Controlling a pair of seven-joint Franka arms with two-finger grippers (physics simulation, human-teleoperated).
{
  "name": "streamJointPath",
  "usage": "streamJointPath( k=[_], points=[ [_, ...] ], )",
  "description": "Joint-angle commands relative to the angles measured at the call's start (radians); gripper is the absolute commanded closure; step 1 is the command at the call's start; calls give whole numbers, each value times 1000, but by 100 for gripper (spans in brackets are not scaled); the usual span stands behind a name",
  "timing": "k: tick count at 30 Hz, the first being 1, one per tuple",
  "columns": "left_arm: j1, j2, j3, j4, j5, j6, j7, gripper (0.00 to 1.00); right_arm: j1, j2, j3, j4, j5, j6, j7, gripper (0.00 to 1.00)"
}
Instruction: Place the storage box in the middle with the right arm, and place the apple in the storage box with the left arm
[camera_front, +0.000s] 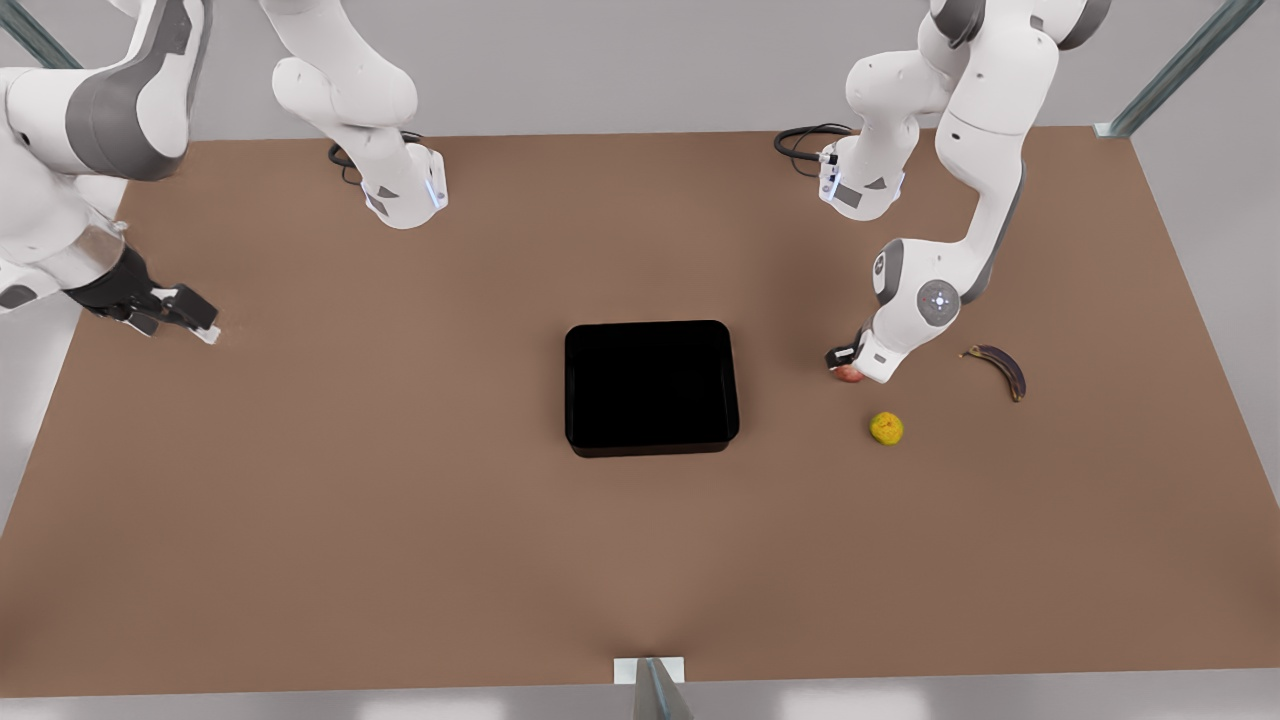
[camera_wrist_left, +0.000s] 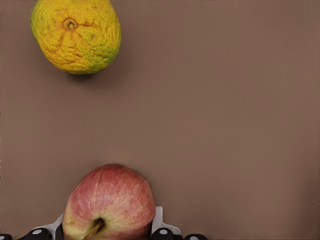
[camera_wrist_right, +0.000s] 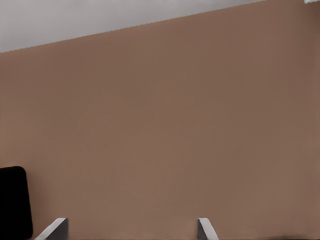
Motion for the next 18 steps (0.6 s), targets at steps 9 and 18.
streamJointPath(
  k=[9, 18],
  points=[
    [-1, -119, -28, 78, -28, -177, -14, 26, 323, -9, -2, 2, 2, 3, 2, 0],
    [-155, -98, -166, 362, -100, -376, -350, 26, 317, -15, -4, -4, 2, 1, -8, 0]
  ],
)
